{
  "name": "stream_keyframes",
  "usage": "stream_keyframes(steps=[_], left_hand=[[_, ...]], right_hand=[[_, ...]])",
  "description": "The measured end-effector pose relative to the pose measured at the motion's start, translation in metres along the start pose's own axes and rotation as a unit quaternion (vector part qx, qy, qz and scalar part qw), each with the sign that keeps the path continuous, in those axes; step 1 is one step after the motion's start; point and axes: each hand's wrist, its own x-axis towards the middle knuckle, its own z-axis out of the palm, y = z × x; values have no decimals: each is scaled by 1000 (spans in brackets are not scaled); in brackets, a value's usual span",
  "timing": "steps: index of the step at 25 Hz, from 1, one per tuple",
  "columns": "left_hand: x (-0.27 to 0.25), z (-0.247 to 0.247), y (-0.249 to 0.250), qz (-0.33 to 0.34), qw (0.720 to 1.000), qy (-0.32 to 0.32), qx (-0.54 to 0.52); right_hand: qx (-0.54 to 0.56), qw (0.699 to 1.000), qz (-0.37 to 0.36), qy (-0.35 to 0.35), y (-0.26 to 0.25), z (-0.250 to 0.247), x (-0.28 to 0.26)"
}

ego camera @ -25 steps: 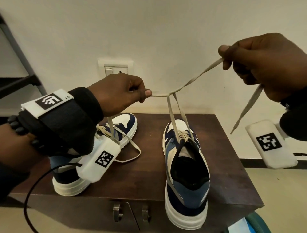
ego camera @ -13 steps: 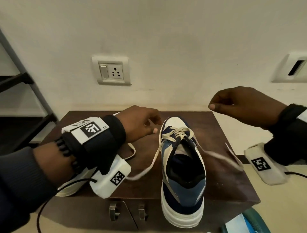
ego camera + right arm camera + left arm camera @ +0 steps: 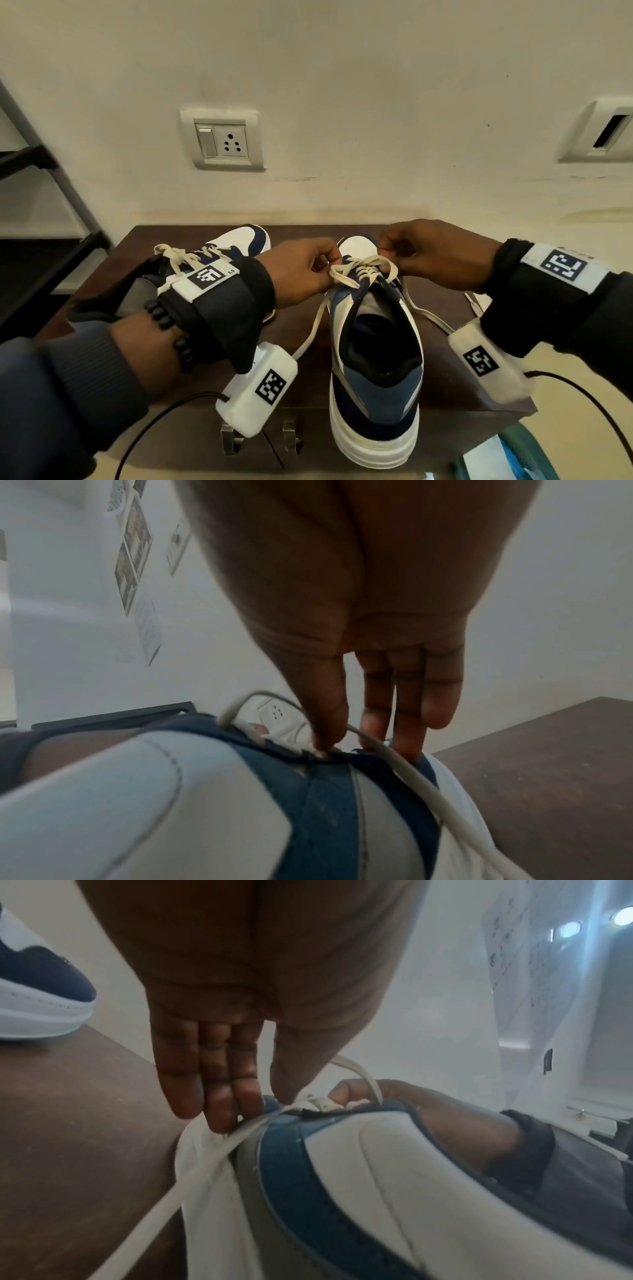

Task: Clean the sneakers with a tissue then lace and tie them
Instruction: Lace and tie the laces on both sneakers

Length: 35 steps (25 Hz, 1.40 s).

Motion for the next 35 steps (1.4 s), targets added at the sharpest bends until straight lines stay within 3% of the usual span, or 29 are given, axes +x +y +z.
stream_keyframes(steps=[6,11,14,19,23,26,29,31,33,35], left_hand=[[1,2,-1,35,999,5,-36],[-6,-17,17,38,986,83,-137],[-14,-37,30,59,987,138,-52],[-26,-39,32,72,986,151,-22],[-35,-39,22,50,991,126,23],[-40,-33,-1,-9,993,50,105],[-39,-19,-15,-7,995,24,99],[-36,-12,-9,23,997,34,65],[-29,-7,2,59,997,26,32],[-25,-3,10,87,996,18,13]], right_hand=[[140,990,0,-3,-10,-23,-7],[254,965,18,54,-19,-52,-15],[272,961,9,53,-25,-66,-19],[258,964,8,59,-28,-70,-35],[204,976,45,53,-2,-69,-55],[137,986,96,-21,25,-57,-64],[35,992,78,-90,37,-38,-65],[-1,999,34,-38,29,-31,-61],[60,998,5,19,15,-28,-55],[108,994,-29,-1,-2,-21,-48]])
